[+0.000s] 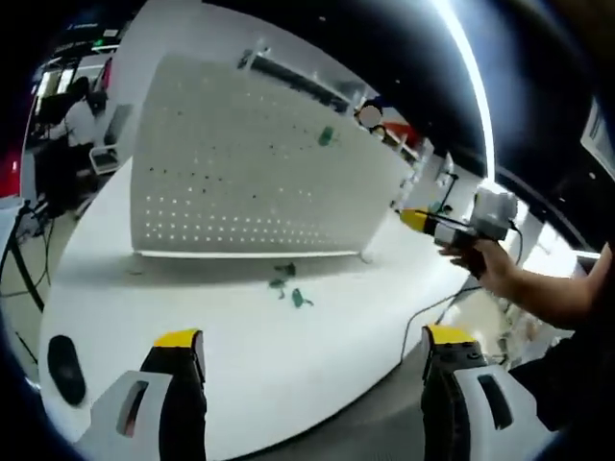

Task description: Insert the hook assembly into the mounting plate slot until the hook locks in place.

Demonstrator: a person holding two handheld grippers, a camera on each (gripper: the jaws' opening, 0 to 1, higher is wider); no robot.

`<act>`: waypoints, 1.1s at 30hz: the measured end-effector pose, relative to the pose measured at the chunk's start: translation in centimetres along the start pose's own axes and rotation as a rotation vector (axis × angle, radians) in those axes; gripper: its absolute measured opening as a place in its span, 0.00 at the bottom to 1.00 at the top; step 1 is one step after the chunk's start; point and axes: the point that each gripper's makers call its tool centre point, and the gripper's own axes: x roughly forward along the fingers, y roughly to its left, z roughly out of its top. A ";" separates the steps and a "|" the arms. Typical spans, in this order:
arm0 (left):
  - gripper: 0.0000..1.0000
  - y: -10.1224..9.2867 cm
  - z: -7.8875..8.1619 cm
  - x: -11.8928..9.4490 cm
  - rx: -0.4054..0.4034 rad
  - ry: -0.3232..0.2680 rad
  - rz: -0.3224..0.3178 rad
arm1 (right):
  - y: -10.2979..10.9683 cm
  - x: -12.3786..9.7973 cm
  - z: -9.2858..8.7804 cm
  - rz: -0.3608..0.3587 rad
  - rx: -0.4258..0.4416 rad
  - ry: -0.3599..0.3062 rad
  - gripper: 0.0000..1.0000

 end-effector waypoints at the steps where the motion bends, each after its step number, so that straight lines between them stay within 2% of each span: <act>1: 0.94 0.0 -0.2 0.0 0.001 0.005 0.004 | 0.8 0.0 -1.0 0.020 0.014 0.027 0.19; 4: 0.94 0.0 -0.8 0.0 0.007 0.018 0.010 | 2.2 -0.1 -2.6 0.048 0.017 0.057 0.20; 11: 0.94 -0.3 -1.7 0.7 0.005 0.037 0.005 | 5.1 -0.3 -5.9 0.128 -0.054 0.124 0.20; 12: 0.94 -0.3 -1.9 0.8 0.003 0.042 0.004 | 5.2 -0.2 -6.3 0.137 -0.048 0.130 0.20; 14: 0.94 -0.3 -2.1 0.8 0.008 0.057 0.006 | 5.9 -0.1 -7.5 0.184 0.019 0.173 0.21; 15: 0.94 -0.1 -2.3 0.8 0.016 0.066 0.014 | 6.0 0.0 -8.0 0.195 0.011 0.195 0.21; 18: 0.95 0.4 -3.1 0.8 0.051 0.105 0.031 | 6.0 0.1 -8.5 0.201 -0.007 0.206 0.22; 19: 0.95 0.5 -3.8 0.9 0.059 0.142 0.026 | 6.0 0.1 -8.9 0.207 -0.011 0.220 0.22; 20: 0.95 0.6 -4.0 1.0 0.058 0.152 0.025 | 6.0 0.1 -9.0 0.210 -0.003 0.226 0.22; 22: 0.95 0.7 -4.0 1.2 0.055 0.152 0.023 | 6.2 0.0 -9.4 0.217 0.008 0.234 0.22; 28: 0.96 0.7 -4.1 1.9 -0.005 0.159 0.016 | 7.2 -0.3 -12.5 0.263 0.036 0.326 0.24; 30: 0.97 0.8 -4.2 2.1 -0.009 0.161 0.020 | 7.1 -0.3 -13.0 0.258 0.034 0.329 0.24; 33: 0.97 1.2 -4.9 2.3 -0.014 0.178 0.036 | 7.7 -0.2 -14.6 0.298 0.061 0.386 0.26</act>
